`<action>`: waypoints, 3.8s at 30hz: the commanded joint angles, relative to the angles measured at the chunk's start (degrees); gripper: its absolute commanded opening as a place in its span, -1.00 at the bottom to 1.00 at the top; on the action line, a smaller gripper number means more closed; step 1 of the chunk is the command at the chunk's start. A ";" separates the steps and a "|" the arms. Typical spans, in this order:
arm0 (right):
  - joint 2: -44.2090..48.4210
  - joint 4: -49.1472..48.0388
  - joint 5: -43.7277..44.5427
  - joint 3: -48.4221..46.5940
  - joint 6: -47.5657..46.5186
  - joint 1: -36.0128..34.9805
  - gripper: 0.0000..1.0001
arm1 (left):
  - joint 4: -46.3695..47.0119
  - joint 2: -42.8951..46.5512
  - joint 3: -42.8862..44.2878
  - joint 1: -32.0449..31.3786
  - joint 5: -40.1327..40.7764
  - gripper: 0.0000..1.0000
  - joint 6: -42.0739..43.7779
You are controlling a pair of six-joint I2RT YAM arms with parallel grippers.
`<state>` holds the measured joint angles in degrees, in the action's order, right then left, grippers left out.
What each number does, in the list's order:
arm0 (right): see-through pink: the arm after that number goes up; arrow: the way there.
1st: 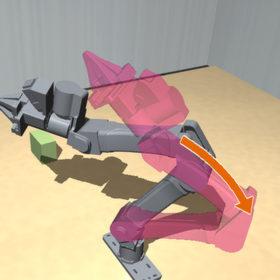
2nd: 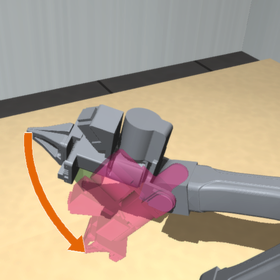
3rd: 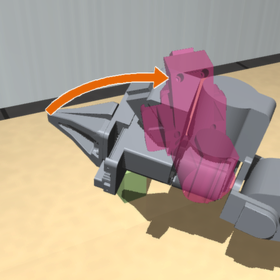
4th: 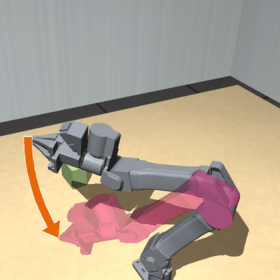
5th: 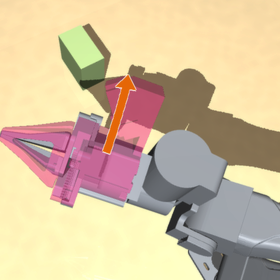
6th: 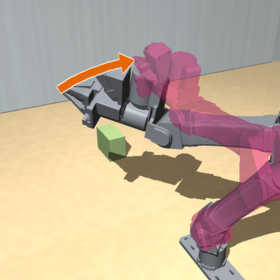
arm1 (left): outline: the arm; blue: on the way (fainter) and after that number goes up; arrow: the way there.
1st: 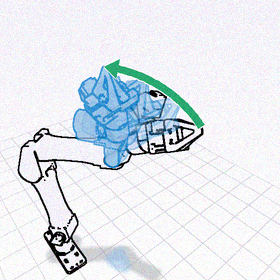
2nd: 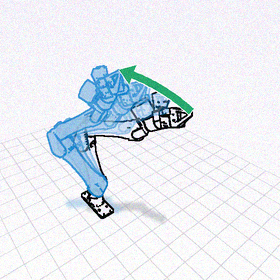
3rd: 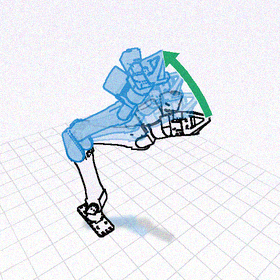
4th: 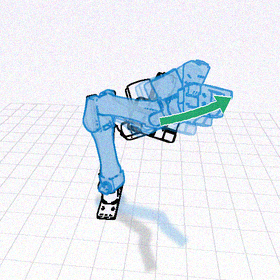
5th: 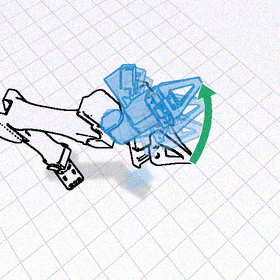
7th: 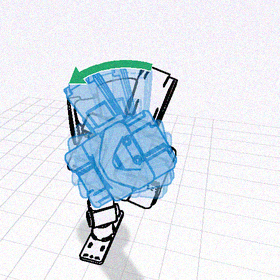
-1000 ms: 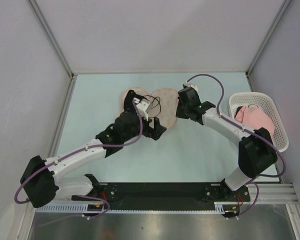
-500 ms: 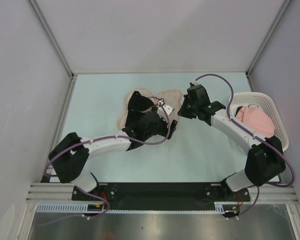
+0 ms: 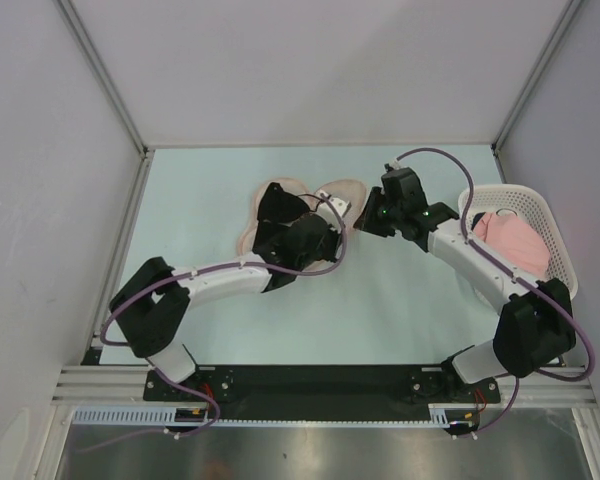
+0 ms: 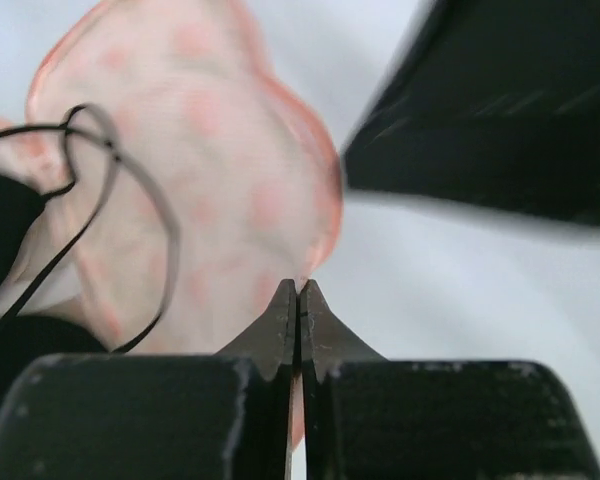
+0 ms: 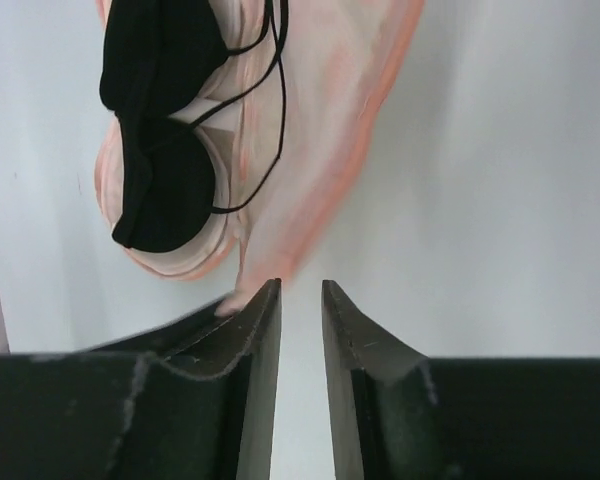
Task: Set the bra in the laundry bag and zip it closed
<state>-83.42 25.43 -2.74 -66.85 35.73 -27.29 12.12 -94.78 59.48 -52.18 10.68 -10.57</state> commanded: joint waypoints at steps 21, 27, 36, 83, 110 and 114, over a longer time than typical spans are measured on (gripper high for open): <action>-2.71 -5.66 -4.20 0.67 -2.59 0.05 -0.17 | 23.15 30.88 -41.64 31.88 1.00 -1.00 -42.16; -7.54 -8.28 -7.18 -0.30 -2.59 -2.50 -0.13 | 4.24 31.25 -37.26 33.98 9.98 -1.00 -46.82; -22.12 -24.90 -23.54 -4.25 6.11 -3.65 0.69 | -0.86 26.49 -31.02 39.88 3.74 -0.75 -39.02; -27.41 -29.03 -27.49 -1.97 5.85 -4.61 0.89 | -38.05 -19.82 26.82 49.63 -30.62 -0.99 14.69; -46.82 -60.76 -27.32 -10.49 23.52 -10.24 0.99 | -45.34 -30.29 31.31 51.48 -25.62 -0.99 8.72; -50.52 -61.11 -26.35 -15.05 24.57 -11.03 1.00 | -45.43 -30.46 31.57 52.01 -26.06 -0.99 8.72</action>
<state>-130.10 -31.51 -31.79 -77.36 58.22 -37.98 -31.79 -122.67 90.28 -1.96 -19.92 -2.63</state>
